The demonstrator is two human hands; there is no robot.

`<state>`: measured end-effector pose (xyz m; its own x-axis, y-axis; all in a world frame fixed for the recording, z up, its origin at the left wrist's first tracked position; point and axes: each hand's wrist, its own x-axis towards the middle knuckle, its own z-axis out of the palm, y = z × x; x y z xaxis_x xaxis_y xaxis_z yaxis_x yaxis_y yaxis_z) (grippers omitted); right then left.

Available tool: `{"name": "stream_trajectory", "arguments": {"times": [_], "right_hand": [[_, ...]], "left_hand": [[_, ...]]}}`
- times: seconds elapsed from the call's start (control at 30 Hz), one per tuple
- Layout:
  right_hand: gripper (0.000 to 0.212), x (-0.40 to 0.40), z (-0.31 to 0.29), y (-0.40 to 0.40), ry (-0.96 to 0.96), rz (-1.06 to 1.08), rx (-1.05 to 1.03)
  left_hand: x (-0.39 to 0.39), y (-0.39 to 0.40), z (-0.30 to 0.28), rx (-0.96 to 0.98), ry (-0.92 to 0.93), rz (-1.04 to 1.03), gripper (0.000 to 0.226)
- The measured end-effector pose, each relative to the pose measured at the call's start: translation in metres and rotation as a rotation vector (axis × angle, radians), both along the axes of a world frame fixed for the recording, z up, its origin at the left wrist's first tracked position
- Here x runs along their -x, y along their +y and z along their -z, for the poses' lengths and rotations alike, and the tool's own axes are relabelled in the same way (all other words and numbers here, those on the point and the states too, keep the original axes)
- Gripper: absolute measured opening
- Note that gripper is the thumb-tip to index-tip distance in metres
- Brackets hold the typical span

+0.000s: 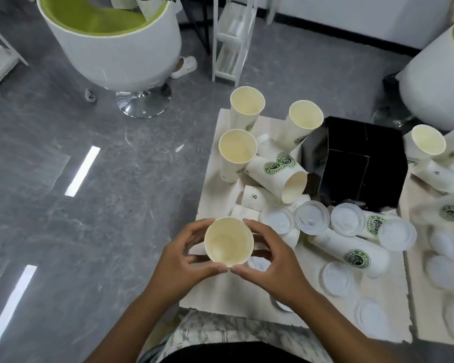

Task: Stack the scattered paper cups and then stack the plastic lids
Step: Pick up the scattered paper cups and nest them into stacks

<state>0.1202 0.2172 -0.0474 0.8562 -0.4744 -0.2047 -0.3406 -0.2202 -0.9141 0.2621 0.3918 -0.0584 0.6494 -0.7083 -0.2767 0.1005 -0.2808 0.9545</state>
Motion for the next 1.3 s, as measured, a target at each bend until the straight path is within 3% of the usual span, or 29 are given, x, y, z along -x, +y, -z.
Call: {"name": "stream_trajectory", "arguments": {"times": [0.3, 0.5, 0.63, 0.83, 1.13, 1.3], "right_hand": [[0.083, 0.019, 0.000, 0.005, 0.036, 0.012, -0.014], [0.094, 0.025, 0.000, 0.005, 0.054, -0.017, -0.049], [0.089, 0.031, -0.006, -0.010, 0.015, 0.098, -0.057], [0.070, -0.040, -0.028, -0.061, -0.094, 0.176, 0.026], [0.099, -0.138, 0.001, -0.116, 0.082, 0.123, 0.198], [0.078, -0.145, 0.013, -0.124, 0.023, 0.090, 0.167]], "left_hand": [[0.014, -0.004, 0.005, 0.012, -0.045, 0.074, 0.084], [0.009, 0.001, 0.008, 0.028, -0.073, 0.133, 0.102], [-0.005, 0.004, 0.002, 0.065, -0.077, 0.093, 0.095], [-0.083, -0.043, -0.007, 0.058, -0.210, -0.012, 0.085], [-0.159, -0.130, 0.007, -0.065, -0.291, 0.138, 0.100], [-0.162, -0.146, 0.011, -0.053, -0.247, 0.185, 0.079]]}}
